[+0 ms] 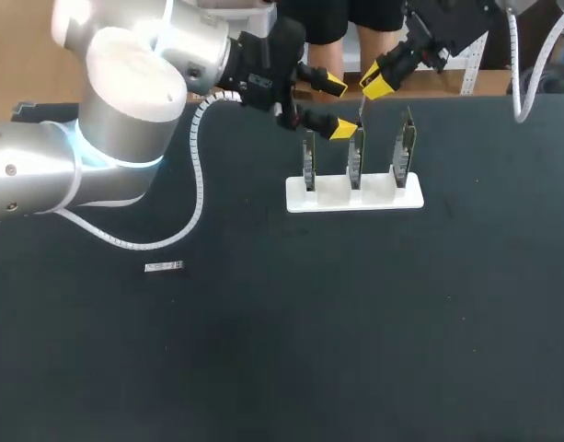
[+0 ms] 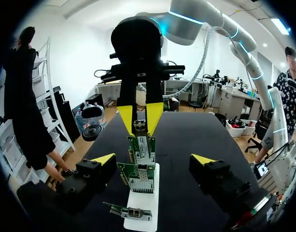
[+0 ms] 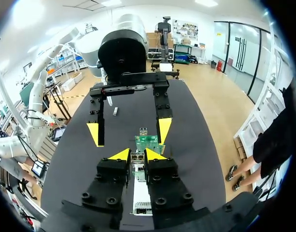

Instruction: Pick up the optical module with the left hand, and insert it into the network port with the right hand.

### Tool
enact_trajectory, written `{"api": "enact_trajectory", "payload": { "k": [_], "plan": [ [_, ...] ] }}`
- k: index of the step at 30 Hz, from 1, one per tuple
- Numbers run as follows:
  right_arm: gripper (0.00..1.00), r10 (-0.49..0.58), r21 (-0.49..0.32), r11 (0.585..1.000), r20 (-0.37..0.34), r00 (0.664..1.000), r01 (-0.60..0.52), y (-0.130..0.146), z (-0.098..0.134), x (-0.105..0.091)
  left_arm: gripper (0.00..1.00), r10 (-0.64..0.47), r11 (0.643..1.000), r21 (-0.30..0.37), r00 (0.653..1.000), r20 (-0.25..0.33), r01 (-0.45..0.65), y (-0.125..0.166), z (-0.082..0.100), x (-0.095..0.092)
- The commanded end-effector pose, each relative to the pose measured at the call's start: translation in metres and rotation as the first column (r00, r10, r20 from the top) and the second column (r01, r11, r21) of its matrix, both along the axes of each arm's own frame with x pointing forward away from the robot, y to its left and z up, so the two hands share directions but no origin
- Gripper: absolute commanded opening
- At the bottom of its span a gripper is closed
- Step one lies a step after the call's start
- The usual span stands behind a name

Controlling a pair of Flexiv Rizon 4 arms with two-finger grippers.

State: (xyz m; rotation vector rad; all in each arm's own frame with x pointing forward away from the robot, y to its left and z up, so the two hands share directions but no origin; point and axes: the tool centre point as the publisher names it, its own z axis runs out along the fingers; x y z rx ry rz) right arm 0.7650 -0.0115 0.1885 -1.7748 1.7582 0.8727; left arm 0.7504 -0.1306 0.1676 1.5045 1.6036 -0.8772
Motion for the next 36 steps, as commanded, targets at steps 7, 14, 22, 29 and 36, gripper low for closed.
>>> {"api": "enact_trajectory", "payload": {
  "k": [7, 14, 22, 29, 36],
  "plan": [
    [0.0, 0.002, 0.002, 1.0, 0.002, 1.0, -0.002, -0.0003, -0.0006, -0.0029, 1.0, 0.005, 1.0, 0.023, 1.0, -0.028, -0.005, -0.0003, -0.0029, 0.0036],
    [0.0, -0.001, 0.0, 1.0, 0.001, 1.0, 0.001, -0.0011, -0.0003, -0.0052, 1.0, 0.005, 0.999, 0.034, 0.999, -0.053, -0.003, -0.0014, -0.0056, 0.0039],
    [0.0, -0.001, -0.003, 1.0, 0.0, 1.0, 0.001, -0.0013, -0.0005, -0.0062, 1.0, -0.005, 0.999, 0.031, 0.999, -0.053, 0.006, -0.002, -0.0053, 0.0034],
    [0.0, 0.011, -0.027, 1.0, -0.007, 1.0, -0.011, -0.0021, -0.0012, -0.0079, 1.0, -0.01, 1.0, 0.017, 0.998, -0.056, 0.011, -0.0024, -0.0054, 0.0033],
    [0.0, 0.008, -0.034, 0.999, -0.009, 1.0, -0.008, -0.0042, -0.0018, -0.007, 1.0, -0.01, 1.0, 0.017, 0.998, -0.056, 0.011, -0.0024, -0.0054, 0.0033]
  ]
}}
